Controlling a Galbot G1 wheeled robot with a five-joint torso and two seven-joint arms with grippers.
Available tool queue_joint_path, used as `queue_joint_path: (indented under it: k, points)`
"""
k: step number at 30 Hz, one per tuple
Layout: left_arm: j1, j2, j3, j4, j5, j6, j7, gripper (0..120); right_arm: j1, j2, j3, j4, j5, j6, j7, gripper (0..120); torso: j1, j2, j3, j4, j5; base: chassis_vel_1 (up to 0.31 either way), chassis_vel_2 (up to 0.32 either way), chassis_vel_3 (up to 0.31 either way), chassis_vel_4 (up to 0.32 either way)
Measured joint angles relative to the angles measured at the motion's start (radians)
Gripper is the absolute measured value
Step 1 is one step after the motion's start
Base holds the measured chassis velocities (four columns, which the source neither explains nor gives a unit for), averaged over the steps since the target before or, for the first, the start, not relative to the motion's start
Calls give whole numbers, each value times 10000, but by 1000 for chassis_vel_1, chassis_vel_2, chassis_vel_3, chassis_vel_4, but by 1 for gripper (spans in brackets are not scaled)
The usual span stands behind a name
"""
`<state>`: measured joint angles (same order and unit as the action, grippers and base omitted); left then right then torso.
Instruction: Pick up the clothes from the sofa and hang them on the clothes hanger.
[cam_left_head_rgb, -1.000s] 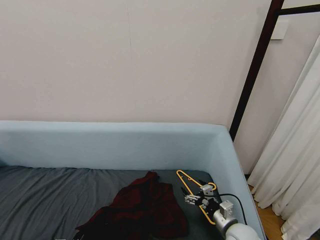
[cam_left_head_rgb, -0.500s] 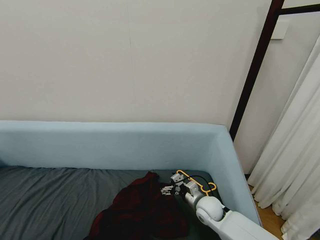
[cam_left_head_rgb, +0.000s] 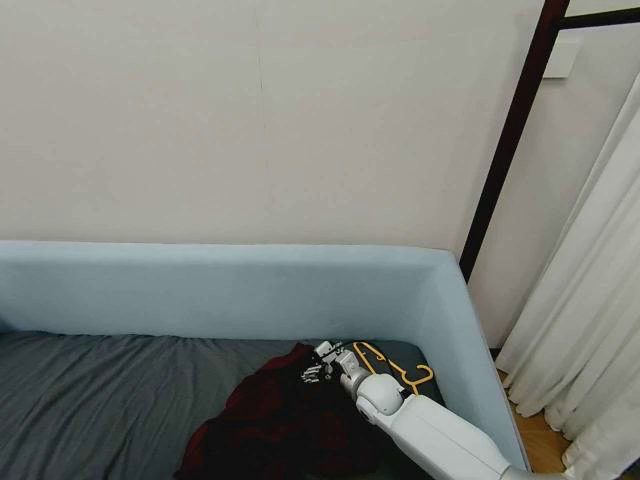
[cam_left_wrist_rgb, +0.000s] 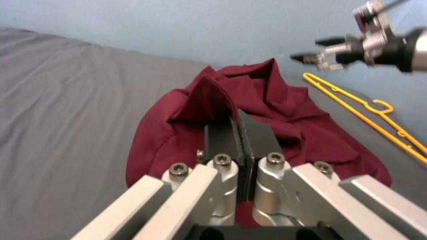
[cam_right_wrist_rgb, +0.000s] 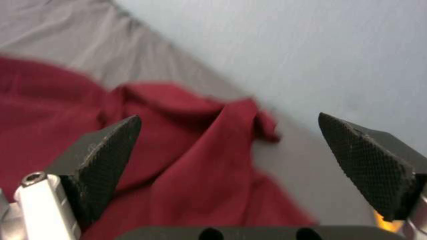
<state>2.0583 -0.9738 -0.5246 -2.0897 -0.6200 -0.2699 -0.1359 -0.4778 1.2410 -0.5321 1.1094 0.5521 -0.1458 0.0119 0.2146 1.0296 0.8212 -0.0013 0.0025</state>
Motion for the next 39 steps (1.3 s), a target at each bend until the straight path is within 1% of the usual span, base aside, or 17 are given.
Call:
queue_joint_path:
  k: [3, 4, 9, 16, 25, 28, 34, 36, 38, 39]
  points:
    - [-167, 123, 7, 173, -54, -6, -6, 0, -567, -495, -135, 635, -70, 76, -318, 100, 0, 0, -1, -7, -1, 0, 0, 0, 0]
    - [-167, 123, 7, 173, -54, -6, -6, 0, -567, -495, -135, 635, -70, 76, -318, 100, 0, 0, -1, -7, -1, 0, 0, 0, 0]
    - [-443, 296, 80, 302, -173, 58, -16, 0, -1227, -981, -259, 1608, -249, 135, -685, 100, 0, 1, -1, -2, 1, 0, 0, 0, 0]
    - [-537, 361, 22, 302, -260, 108, -32, 0, -1650, -1338, -475, 2254, -1, -58, -903, 100, 0, 1, -1, -2, 1, 0, 0, 0, 0]
    - [-546, 421, 40, 294, -188, 114, -30, 0, -1944, -988, -270, 1726, 698, -389, -1147, 100, 0, 0, -1, -1, 0, 0, 0, 0, 0]
    - [-615, 433, 36, 283, -188, 114, -34, 0, -2002, -812, -209, 1563, 1351, -633, -1200, 100, 0, 1, -1, -2, 1, 0, 0, 0, 0]
    - [-668, 423, 85, 286, -186, 127, -36, 0, -2016, -502, -174, 1373, 1739, -773, -1415, 100, 0, 1, 0, -1, 1, 0, 0, 0, 0]
    - [-710, 438, 124, 325, -181, 128, -37, 0, -2016, -332, -180, 1238, 1812, -775, -1480, 94, 0, 1, -1, 0, 0, 0, 0, 0, 0]
    - [-726, 452, 134, 343, -174, 127, -39, 0, -2016, -291, -184, 1210, 1823, -776, -1485, 92, -1, 0, -1, 0, 0, 0, 0, 0, 0]
    - [-755, 474, 148, 365, -165, 128, -40, 0, -2022, -220, -190, 1170, 1830, -774, -1495, 88, -1, 1, -1, -1, 1, 0, 0, 0, 0]
